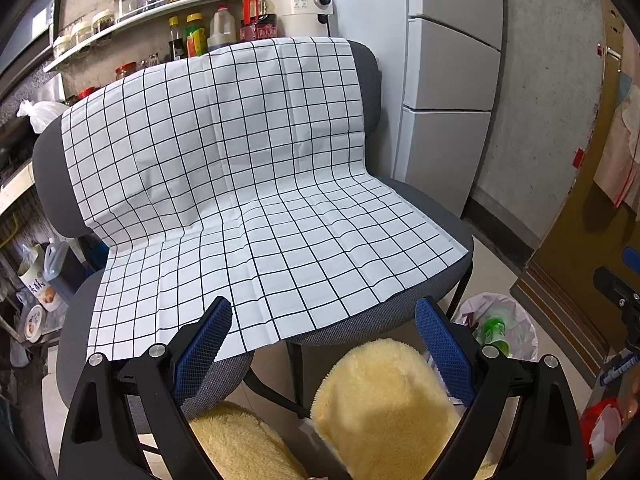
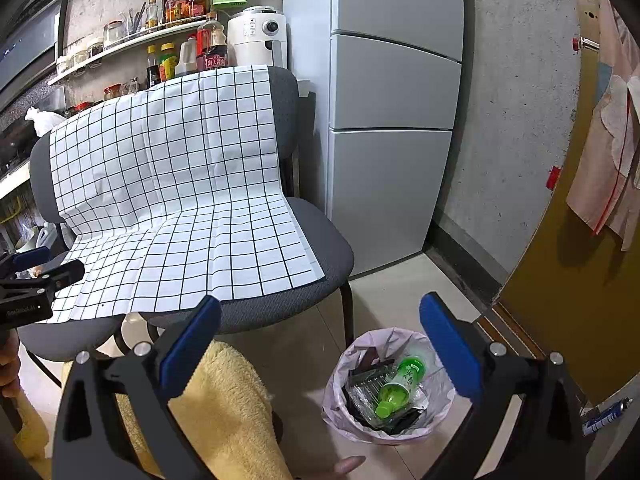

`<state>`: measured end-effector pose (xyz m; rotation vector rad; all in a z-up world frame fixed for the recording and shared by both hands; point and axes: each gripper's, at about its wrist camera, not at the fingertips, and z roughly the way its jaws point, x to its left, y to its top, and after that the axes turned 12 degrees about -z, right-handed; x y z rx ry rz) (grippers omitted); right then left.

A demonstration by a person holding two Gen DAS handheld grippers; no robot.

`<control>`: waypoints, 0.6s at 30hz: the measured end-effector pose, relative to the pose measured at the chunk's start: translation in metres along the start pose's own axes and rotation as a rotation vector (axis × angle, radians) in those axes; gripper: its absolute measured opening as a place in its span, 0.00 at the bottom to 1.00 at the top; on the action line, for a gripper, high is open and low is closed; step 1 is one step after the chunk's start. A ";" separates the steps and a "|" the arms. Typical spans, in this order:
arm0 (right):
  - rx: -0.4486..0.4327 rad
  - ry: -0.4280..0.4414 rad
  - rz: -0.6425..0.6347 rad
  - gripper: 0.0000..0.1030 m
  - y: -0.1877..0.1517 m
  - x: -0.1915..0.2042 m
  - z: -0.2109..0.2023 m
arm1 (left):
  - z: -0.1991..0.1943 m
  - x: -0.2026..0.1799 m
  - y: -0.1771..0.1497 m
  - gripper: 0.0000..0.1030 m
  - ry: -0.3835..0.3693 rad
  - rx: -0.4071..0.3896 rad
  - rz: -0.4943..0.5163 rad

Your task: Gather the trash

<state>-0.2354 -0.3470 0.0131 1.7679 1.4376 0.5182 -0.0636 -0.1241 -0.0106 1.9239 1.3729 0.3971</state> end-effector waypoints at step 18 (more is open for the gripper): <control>0.044 0.031 0.019 0.94 -0.002 0.002 0.032 | 0.020 0.008 0.000 0.89 0.015 0.029 -0.032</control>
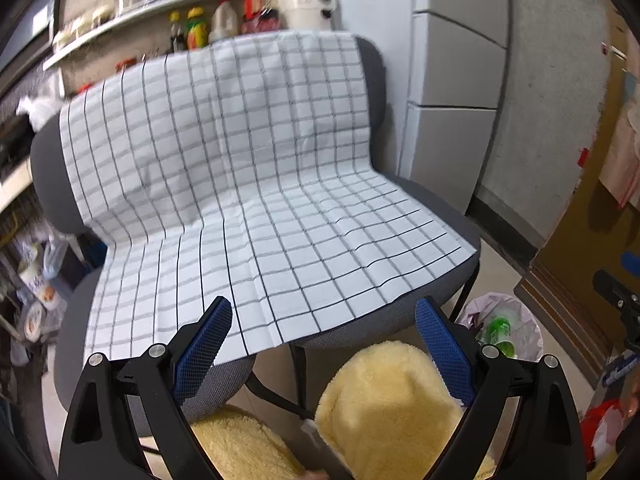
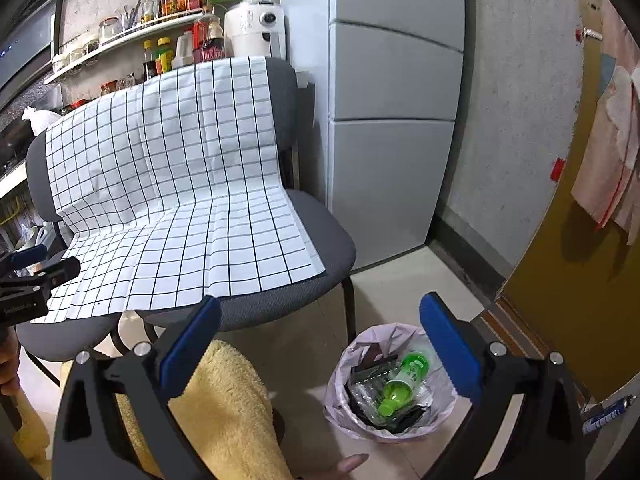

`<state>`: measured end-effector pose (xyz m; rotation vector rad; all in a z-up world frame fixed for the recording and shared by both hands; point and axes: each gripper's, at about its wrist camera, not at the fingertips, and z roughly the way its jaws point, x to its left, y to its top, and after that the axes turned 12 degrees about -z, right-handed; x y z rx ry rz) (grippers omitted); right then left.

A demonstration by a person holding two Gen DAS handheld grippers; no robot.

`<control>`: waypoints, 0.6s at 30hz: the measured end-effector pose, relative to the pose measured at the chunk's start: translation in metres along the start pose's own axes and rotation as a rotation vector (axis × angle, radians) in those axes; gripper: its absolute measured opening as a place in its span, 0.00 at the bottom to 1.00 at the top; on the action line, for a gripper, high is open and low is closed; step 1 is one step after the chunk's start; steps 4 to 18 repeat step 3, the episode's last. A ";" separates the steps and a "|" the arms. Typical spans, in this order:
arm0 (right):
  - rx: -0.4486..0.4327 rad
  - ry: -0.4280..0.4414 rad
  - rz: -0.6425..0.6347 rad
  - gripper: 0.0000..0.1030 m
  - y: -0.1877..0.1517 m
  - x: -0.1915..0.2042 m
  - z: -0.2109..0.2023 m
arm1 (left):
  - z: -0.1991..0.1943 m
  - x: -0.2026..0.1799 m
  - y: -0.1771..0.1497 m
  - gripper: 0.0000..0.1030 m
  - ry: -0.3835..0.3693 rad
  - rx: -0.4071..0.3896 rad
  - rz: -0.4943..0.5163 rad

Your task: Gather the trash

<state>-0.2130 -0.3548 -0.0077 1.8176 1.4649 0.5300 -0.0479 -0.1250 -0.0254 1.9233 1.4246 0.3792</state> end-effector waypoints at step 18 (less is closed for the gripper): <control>0.038 0.103 -0.015 0.94 0.012 0.012 0.041 | 0.021 0.023 0.004 0.89 0.016 0.047 -0.042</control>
